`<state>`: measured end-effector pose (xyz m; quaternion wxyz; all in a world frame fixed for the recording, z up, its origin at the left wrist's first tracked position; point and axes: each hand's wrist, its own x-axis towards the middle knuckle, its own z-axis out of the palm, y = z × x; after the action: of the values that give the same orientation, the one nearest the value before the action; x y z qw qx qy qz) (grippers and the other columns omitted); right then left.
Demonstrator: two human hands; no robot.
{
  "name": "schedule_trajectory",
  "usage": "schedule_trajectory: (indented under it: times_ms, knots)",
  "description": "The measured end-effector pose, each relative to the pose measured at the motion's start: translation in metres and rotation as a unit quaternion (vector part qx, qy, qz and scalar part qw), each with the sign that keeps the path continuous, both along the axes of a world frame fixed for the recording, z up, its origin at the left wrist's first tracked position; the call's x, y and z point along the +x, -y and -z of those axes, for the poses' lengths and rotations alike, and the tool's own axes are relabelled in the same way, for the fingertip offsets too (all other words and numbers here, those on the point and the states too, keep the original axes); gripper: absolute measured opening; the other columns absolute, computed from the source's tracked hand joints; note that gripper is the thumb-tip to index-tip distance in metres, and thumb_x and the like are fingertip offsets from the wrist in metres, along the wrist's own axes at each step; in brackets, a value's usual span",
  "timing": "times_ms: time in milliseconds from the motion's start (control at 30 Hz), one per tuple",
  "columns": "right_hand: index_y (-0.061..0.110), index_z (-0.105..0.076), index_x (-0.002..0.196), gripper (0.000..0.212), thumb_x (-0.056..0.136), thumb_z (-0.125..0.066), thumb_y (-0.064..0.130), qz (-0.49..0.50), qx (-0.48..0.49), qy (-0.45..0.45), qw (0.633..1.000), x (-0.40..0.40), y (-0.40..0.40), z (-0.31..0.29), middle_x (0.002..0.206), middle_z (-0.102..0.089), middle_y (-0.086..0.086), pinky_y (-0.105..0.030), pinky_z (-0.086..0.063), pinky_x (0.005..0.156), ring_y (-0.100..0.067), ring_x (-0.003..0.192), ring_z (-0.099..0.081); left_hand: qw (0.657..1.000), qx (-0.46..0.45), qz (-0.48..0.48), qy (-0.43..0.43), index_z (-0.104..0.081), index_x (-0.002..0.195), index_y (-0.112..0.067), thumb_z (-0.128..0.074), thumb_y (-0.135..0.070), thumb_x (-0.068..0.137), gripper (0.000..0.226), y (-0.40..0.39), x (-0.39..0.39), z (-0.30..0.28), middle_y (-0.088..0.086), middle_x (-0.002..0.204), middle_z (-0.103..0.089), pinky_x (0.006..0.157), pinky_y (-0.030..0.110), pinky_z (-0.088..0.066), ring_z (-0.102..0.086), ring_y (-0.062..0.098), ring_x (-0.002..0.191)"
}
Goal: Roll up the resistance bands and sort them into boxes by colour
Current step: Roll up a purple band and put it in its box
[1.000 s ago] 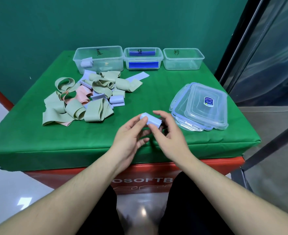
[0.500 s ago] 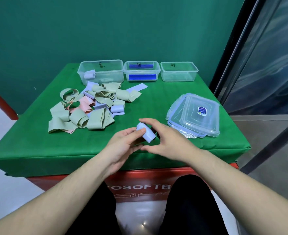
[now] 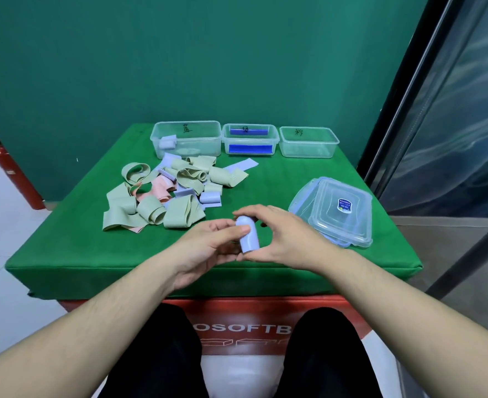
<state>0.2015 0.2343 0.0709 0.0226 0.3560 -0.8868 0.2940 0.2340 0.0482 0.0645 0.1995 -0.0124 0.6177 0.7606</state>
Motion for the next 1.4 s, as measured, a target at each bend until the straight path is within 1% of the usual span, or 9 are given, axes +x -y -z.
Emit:
schedule_trajectory:
  times_ms: [200, 333, 467, 533, 667, 967, 1100, 1267, 1400]
  knots:
    - [0.026, -0.06, 0.119, 0.061, 0.069, -0.083, 0.051, 0.053, -0.003, -0.033, 0.998, 0.002, 0.006, -0.01, 0.108, -0.064, 0.011, -0.03, -0.045, 0.09, -0.008, 0.103, -0.053, 0.998, 0.062, -0.01, 0.013, -0.068, 0.099, -0.008, -0.07, -0.026, 0.078, 0.028, -0.001, 0.005, -0.009, 0.01, 0.084, -0.068, 0.079, 0.028, -0.059, -0.061, 0.014, 0.066]
    - [0.027, -0.057, 0.107, 0.055, 0.068, -0.08, 0.058, 0.086, -0.007, -0.036, 0.996, -0.002, 0.011, -0.015, 0.1, -0.063, 0.01, -0.031, -0.046, 0.081, -0.008, 0.093, -0.052, 0.996, 0.087, -0.035, 0.007, -0.066, 0.116, -0.001, -0.063, -0.014, 0.09, 0.028, -0.006, 0.005, -0.014, 0.017, 0.105, -0.071, 0.084, 0.03, -0.058, -0.066, 0.016, 0.074]
    - [0.038, -0.047, 0.124, 0.066, 0.068, -0.071, 0.063, 0.087, -0.017, -0.024, 0.996, 0.002, 0.013, -0.019, 0.105, -0.063, 0.01, -0.036, -0.049, 0.088, -0.011, 0.101, -0.057, 0.993, 0.103, -0.059, 0.005, -0.067, 0.109, -0.004, -0.059, -0.012, 0.095, 0.019, -0.007, 0.004, -0.016, 0.013, 0.095, -0.069, 0.075, 0.03, -0.059, -0.061, 0.015, 0.071]
    - [0.043, -0.04, 0.13, 0.068, 0.072, -0.072, 0.059, 0.079, -0.027, -0.024, 0.996, 0.005, 0.013, -0.021, 0.106, -0.063, 0.009, -0.033, -0.048, 0.087, -0.011, 0.099, -0.057, 0.993, 0.102, -0.065, 0.009, -0.065, 0.111, -0.004, -0.06, -0.014, 0.094, 0.021, -0.007, 0.004, -0.015, 0.01, 0.092, -0.068, 0.07, 0.027, -0.058, -0.057, 0.014, 0.069]
    - [0.03, -0.053, 0.122, 0.052, 0.078, -0.079, 0.043, 0.042, -0.049, -0.03, 0.997, 0.002, 0.011, -0.018, 0.104, -0.065, 0.013, -0.025, -0.047, 0.088, -0.001, 0.096, -0.057, 0.994, 0.086, -0.071, 0.014, -0.063, 0.119, -0.003, -0.06, -0.019, 0.094, 0.029, -0.004, 0.001, -0.014, 0.012, 0.102, -0.07, 0.065, 0.024, -0.05, -0.057, 0.012, 0.064]
    - [0.025, -0.059, 0.122, 0.043, 0.083, -0.078, 0.026, 0.011, -0.013, 0.021, 1.0, -0.019, 0.006, -0.015, 0.115, -0.064, 0.018, -0.004, -0.036, 0.081, -0.002, 0.102, -0.057, 0.993, -0.004, -0.115, -0.02, -0.065, 0.105, 0.002, -0.051, -0.017, 0.101, 0.023, 0.003, -0.012, -0.011, 0.007, 0.075, -0.062, 0.05, 0.015, -0.04, -0.056, 0.008, 0.055]
    - [0.022, -0.064, 0.112, 0.028, 0.086, -0.074, 0.023, 0.022, -0.019, 0.002, 1.0, -0.027, 0.009, -0.019, 0.106, -0.067, 0.014, -0.006, -0.036, 0.078, -0.003, 0.094, -0.059, 0.99, -0.021, -0.133, -0.042, -0.067, 0.114, -0.002, -0.048, -0.013, 0.102, 0.024, 0.007, -0.021, -0.013, 0.007, 0.088, -0.068, 0.049, 0.016, -0.039, -0.053, 0.009, 0.053]
    - [0.018, -0.064, 0.112, 0.023, 0.09, -0.07, 0.026, 0.021, -0.002, 0.005, 1.0, -0.037, 0.014, -0.025, 0.104, -0.066, 0.01, -0.005, -0.038, 0.075, -0.003, 0.094, -0.058, 0.987, 0.01, -0.159, -0.003, -0.066, 0.103, -0.014, -0.052, -0.018, 0.101, 0.015, 0.01, -0.032, -0.024, 0.007, 0.082, -0.068, 0.05, 0.019, -0.044, -0.055, 0.014, 0.05]
    - [0.018, -0.063, 0.109, 0.02, 0.092, -0.067, 0.028, 0.022, 0.011, 0.009, 1.0, -0.052, 0.022, -0.029, 0.1, -0.066, 0.007, -0.016, -0.044, 0.076, -0.007, 0.091, -0.058, 0.988, -0.047, -0.14, -0.049, -0.065, 0.111, -0.02, -0.053, -0.031, 0.1, 0.02, 0.022, -0.047, -0.033, 0.001, 0.101, -0.067, 0.061, 0.023, -0.051, -0.066, 0.017, 0.067]
